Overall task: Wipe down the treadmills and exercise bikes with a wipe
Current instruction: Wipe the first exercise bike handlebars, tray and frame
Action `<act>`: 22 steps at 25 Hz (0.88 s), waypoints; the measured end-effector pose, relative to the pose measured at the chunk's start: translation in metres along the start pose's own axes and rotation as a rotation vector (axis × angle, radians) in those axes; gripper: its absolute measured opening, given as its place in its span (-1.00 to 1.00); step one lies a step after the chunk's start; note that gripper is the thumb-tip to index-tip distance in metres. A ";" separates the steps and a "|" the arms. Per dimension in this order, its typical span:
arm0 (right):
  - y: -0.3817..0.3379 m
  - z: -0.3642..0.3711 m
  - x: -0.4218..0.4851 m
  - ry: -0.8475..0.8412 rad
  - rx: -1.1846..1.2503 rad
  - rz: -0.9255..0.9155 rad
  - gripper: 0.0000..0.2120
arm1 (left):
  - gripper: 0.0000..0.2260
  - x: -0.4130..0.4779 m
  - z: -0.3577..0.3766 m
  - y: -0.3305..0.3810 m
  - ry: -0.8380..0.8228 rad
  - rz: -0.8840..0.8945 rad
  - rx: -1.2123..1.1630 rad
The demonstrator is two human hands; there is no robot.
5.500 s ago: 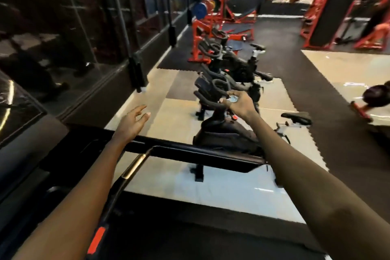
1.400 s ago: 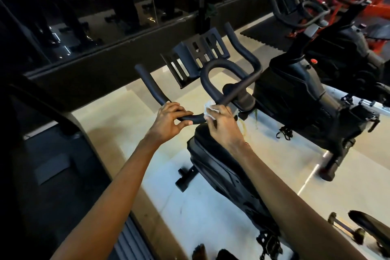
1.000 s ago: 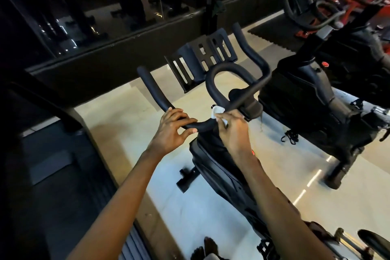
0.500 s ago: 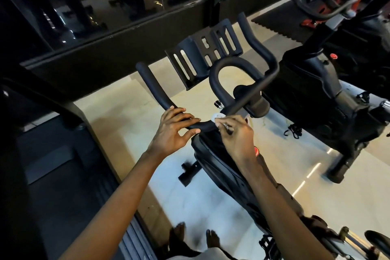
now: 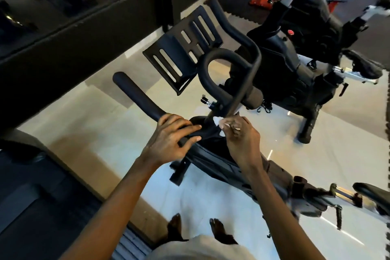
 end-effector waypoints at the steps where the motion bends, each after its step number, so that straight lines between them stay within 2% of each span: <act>1: -0.001 0.001 0.004 0.023 0.006 0.027 -0.83 | -0.74 0.001 0.001 0.000 0.021 0.021 0.006; 3: -0.001 0.002 0.014 0.087 -0.037 0.094 -0.79 | -0.75 0.002 0.003 0.000 0.046 0.070 0.025; 6: -0.003 0.005 0.005 0.116 -0.054 0.161 -0.86 | -0.75 0.002 -0.001 -0.005 0.053 0.163 0.035; 8: -0.007 0.007 -0.011 0.096 -0.050 0.145 -0.87 | -0.72 0.007 -0.005 -0.008 -0.034 0.210 0.016; 11: -0.009 0.007 -0.012 0.142 -0.094 0.126 -0.88 | -0.65 0.025 -0.021 -0.011 -0.276 0.236 -0.020; 15: -0.004 0.006 0.009 0.223 -0.095 0.212 -0.90 | -0.65 0.041 -0.043 -0.035 -0.508 0.150 -0.088; 20: -0.016 0.014 -0.029 0.111 -0.024 0.118 -0.89 | -0.64 0.039 -0.047 -0.039 -0.569 0.018 -0.151; 22: -0.011 0.012 -0.021 0.136 -0.050 0.122 -0.89 | -0.65 0.042 -0.048 -0.038 -0.579 -0.023 -0.168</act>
Point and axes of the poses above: each hand's wrist, its own x-axis towards the middle knuckle, its own z-axis out of the palm, y = z × x, the point moved 3 cm from there along x, towards the middle knuckle, and after that the axes turned 9 degrees about -x, right-handed, at the moved point
